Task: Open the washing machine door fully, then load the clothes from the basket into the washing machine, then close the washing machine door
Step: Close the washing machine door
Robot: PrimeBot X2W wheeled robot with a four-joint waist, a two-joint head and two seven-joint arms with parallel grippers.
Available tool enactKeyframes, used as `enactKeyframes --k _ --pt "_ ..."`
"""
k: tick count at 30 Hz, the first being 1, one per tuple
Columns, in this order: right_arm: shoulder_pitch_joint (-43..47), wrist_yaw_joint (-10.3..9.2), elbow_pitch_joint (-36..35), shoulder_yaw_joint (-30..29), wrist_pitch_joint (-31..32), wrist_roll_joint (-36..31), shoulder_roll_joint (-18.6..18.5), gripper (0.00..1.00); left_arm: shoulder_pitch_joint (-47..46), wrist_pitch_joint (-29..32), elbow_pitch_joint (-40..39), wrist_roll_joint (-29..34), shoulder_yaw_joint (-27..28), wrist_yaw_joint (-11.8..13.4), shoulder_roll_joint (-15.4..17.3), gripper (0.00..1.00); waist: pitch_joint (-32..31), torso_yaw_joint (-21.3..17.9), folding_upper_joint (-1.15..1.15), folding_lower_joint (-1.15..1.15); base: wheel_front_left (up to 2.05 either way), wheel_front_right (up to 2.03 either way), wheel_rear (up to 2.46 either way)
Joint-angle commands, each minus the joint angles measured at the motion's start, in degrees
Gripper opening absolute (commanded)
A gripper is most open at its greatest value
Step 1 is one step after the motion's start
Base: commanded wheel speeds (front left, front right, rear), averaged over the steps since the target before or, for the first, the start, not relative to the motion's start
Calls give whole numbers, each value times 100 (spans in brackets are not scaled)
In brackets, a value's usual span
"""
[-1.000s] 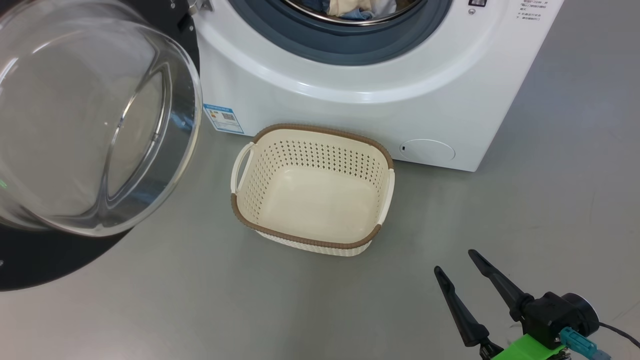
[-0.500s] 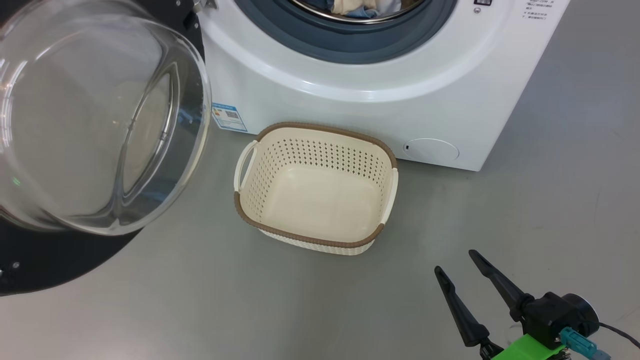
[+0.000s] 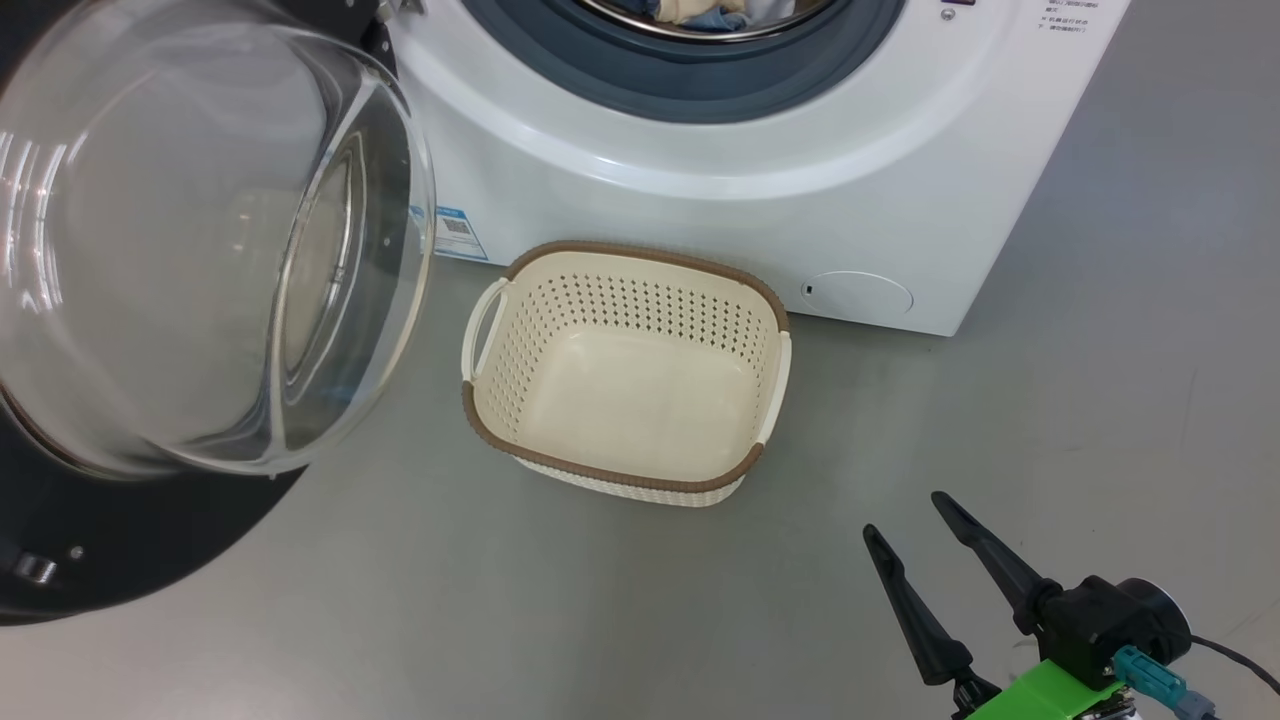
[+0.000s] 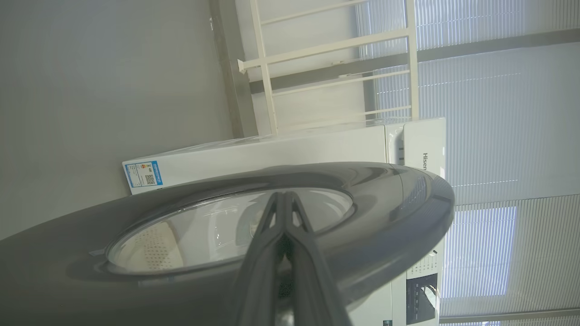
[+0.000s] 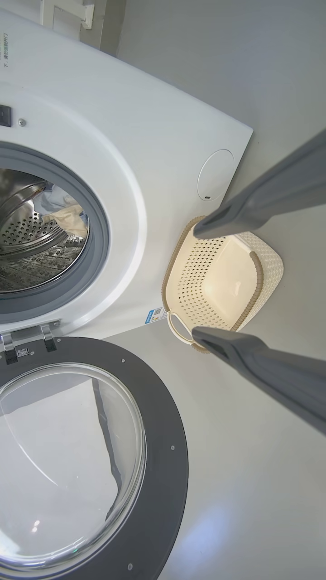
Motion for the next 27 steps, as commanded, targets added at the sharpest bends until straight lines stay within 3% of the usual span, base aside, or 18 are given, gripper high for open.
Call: enactKeyframes --k 1,15,27 --pt "-118 8 -115 152 -51 -32 16 100 35 147 -208 -84 52 26 218 0 1 -3 0 0 0 0 0" --pt "-195 8 60 210 -163 2 98 100 223 1150 -1490 -702 -295 683 -106 0 -21 -111 0 0 0 0 0" --pt "-247 8 262 269 -271 56 196 100 93 1380 -2012 -1003 -439 760 -395 0 -105 -366 0 0 0 0 0"
